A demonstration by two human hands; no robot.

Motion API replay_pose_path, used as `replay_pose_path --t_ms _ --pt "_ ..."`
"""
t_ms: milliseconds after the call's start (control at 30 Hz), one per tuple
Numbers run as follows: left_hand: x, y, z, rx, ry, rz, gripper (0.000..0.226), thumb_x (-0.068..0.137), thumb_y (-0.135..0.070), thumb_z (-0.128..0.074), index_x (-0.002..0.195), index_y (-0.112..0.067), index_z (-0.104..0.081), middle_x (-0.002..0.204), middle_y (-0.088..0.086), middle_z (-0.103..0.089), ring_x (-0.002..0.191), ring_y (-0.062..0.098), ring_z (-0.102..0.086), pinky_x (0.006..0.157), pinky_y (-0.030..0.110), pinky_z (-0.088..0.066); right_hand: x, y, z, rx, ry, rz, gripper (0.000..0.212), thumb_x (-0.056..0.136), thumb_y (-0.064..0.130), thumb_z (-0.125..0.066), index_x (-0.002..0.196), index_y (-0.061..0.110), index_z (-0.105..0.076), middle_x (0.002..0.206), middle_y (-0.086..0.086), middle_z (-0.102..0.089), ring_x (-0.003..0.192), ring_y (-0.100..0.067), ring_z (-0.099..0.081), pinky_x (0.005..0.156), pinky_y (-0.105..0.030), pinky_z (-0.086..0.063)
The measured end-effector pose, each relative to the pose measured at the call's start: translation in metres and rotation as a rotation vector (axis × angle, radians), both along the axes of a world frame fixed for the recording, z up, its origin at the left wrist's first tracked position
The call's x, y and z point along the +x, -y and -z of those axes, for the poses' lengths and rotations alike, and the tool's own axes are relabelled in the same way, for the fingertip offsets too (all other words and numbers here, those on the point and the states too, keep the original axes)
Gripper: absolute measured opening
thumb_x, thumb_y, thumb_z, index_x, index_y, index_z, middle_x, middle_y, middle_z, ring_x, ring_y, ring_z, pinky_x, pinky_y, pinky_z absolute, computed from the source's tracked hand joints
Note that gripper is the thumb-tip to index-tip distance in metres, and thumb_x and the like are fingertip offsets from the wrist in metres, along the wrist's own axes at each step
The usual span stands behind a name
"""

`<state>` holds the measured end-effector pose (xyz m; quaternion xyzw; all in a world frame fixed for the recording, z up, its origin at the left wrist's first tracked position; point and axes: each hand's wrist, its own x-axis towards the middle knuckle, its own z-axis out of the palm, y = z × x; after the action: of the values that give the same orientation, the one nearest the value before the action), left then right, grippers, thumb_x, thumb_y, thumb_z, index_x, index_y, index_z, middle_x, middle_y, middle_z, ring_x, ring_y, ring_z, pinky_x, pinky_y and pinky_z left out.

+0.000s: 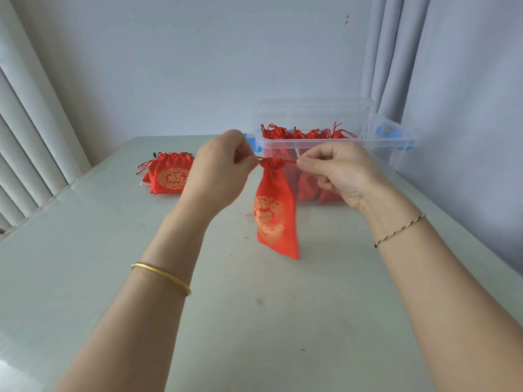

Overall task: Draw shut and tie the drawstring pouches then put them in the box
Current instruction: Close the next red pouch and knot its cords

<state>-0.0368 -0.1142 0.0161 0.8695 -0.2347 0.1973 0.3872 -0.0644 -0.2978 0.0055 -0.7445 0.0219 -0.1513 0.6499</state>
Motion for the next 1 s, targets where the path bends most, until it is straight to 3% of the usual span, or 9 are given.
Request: replay_pose_path --t_ms 200,300,400,533,633,700,767,900,1000 --pt "0.001 0.002 0.003 0.046 0.014 0.015 0.006 0.087 -0.012 -0.057 0.083 -0.009 -0.055 0.071 -0.004 -0.054 0.069 0.017 -0.047 0.056 0.014 -0.034 0.006 0.006 0.008 -0.17 0.028 0.133 0.023 0.079 0.002 -0.068 0.062 0.016 -0.061 0.038 0.014 -0.05 0.031 0.003 -0.04 0.037 -0.009 -0.028" --pt "0.0 0.007 0.006 0.024 -0.058 0.063 0.006 0.088 -0.009 -0.052 0.083 -0.01 -0.055 0.074 -0.003 -0.061 0.064 0.008 -0.055 0.058 0.018 -0.04 0.001 0.008 0.007 -0.32 -0.072 0.085 0.017 0.08 0.009 -0.069 0.066 0.017 -0.065 0.052 0.003 -0.054 0.038 -0.001 -0.044 0.041 -0.017 -0.033" --pt "-0.004 0.01 0.005 -0.041 -0.124 0.124 0.014 0.089 -0.007 -0.051 0.077 -0.014 -0.052 0.071 -0.004 -0.063 0.049 -0.007 -0.053 0.053 0.013 -0.043 -0.014 0.005 -0.006 -0.298 -0.15 -0.07 0.002 0.086 0.022 -0.064 0.085 0.022 -0.066 0.079 0.004 -0.064 0.053 -0.011 -0.058 0.043 -0.021 -0.037" --pt "-0.011 0.017 0.002 -0.195 -0.201 0.211 0.01 0.09 -0.004 -0.051 0.081 -0.008 -0.054 0.071 0.003 -0.064 0.048 -0.001 -0.054 0.05 0.013 -0.046 -0.026 -0.012 -0.016 -0.458 -0.124 -0.139 0.024 0.079 0.033 -0.069 0.09 0.012 -0.067 0.083 -0.004 -0.071 0.065 -0.016 -0.061 0.048 -0.025 -0.037" --pt "-0.013 0.025 -0.001 -0.243 -0.225 0.259 0.006 0.09 -0.003 -0.052 0.086 -0.001 -0.055 0.072 0.007 -0.064 0.056 0.008 -0.058 0.052 0.018 -0.049 -0.026 -0.014 -0.017 -0.491 -0.137 -0.064 0.035 0.078 0.028 -0.071 0.09 -0.004 -0.065 0.076 -0.012 -0.069 0.06 -0.017 -0.06 0.044 -0.02 -0.04" --pt "-0.011 0.032 -0.008 -0.265 -0.233 0.288 0.004 0.09 -0.003 -0.053 0.09 -0.001 -0.056 0.075 0.006 -0.064 0.062 0.011 -0.06 0.052 0.018 -0.049 -0.027 -0.006 -0.025 -0.545 -0.141 -0.031 0.03 0.081 0.023 -0.069 0.085 -0.006 -0.064 0.074 -0.018 -0.069 0.057 -0.022 -0.059 0.048 -0.026 -0.042" --pt "-0.006 0.037 -0.017 -0.328 -0.239 0.292 0.007 0.09 -0.005 -0.054 0.096 -0.005 -0.056 0.08 0.004 -0.062 0.063 0.008 -0.061 0.05 0.017 -0.047 -0.029 0.006 -0.042 -0.543 -0.105 0.019 0.023 0.083 0.019 -0.065 0.08 -0.004 -0.064 0.071 -0.02 -0.068 0.054 -0.022 -0.056 0.047 -0.03 -0.04" --pt "0.009 0.05 -0.036 -0.357 -0.206 0.253 0.012 0.088 -0.005 -0.051 0.097 -0.011 -0.057 0.078 -0.003 -0.06 0.056 -0.004 -0.059 0.049 0.016 -0.046 -0.028 0.035 -0.095 -0.482 0.077 0.192 0.008 0.088 0.012 -0.057 0.082 0.011 -0.062 0.075 -0.005 -0.064 0.054 -0.008 -0.057 0.04 -0.018 -0.039" --pt "0.019 0.062 -0.042 -0.333 -0.197 0.233 0.013 0.087 -0.004 -0.051 0.095 -0.012 -0.058 0.074 -0.006 -0.058 0.059 -0.003 -0.058 0.052 0.019 -0.047 -0.013 0.056 -0.124 -0.545 0.188 0.339 0.01 0.086 0.009 -0.052 0.083 0.009 -0.062 0.08 -0.011 -0.065 0.055 -0.011 -0.057 0.043 -0.021 -0.042"
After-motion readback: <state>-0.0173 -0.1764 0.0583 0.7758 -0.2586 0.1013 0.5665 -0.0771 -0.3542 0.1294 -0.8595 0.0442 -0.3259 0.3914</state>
